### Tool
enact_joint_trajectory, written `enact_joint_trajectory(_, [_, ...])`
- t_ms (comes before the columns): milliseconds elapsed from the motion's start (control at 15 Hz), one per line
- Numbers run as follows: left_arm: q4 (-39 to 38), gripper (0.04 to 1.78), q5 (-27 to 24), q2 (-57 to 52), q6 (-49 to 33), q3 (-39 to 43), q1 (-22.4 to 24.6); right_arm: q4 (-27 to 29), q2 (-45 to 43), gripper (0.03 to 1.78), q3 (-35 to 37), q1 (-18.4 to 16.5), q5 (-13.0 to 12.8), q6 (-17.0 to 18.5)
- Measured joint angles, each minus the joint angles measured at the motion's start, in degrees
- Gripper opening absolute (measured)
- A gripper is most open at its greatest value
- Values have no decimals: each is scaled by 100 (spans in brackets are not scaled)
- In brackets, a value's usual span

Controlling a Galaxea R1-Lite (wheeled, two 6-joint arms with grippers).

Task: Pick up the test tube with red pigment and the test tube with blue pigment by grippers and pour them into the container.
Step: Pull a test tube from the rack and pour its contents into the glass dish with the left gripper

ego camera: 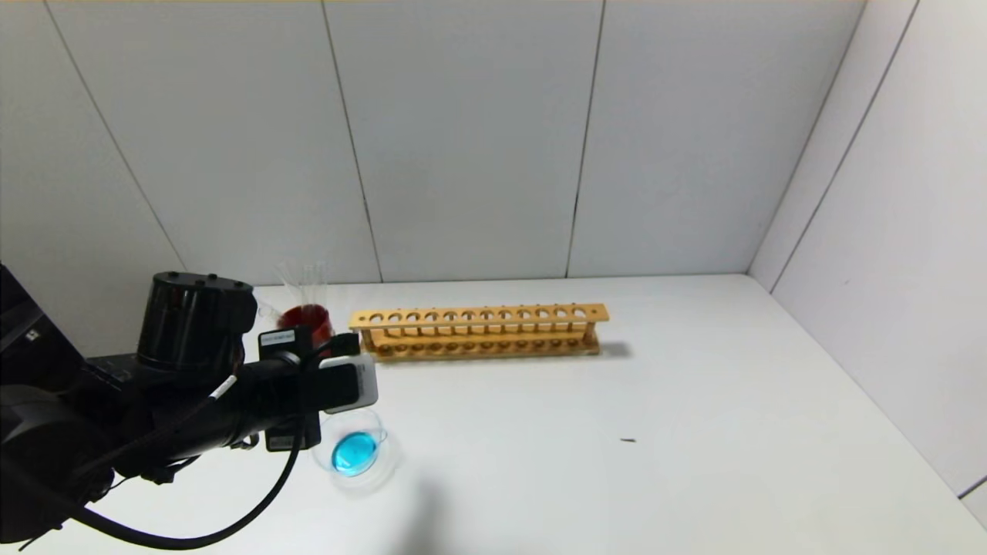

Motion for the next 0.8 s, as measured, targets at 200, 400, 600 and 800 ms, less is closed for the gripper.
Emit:
enact_joint_trajectory(200, [-50, 31, -15, -2, -39, 99, 55, 0, 0, 175, 0, 0, 2, 0])
enact_joint_trajectory(400, [-5, 31, -6, -34, 234, 135, 200, 2, 0, 175, 0, 0, 0, 0])
enact_joint_trajectory(600, [9, 31, -4, -63, 975, 184, 344, 2, 0, 175, 0, 0, 2, 0])
enact_joint_trajectory(800, [-11, 31, 2, -52, 1673, 204, 551, 0, 0, 175, 0, 0, 2, 0])
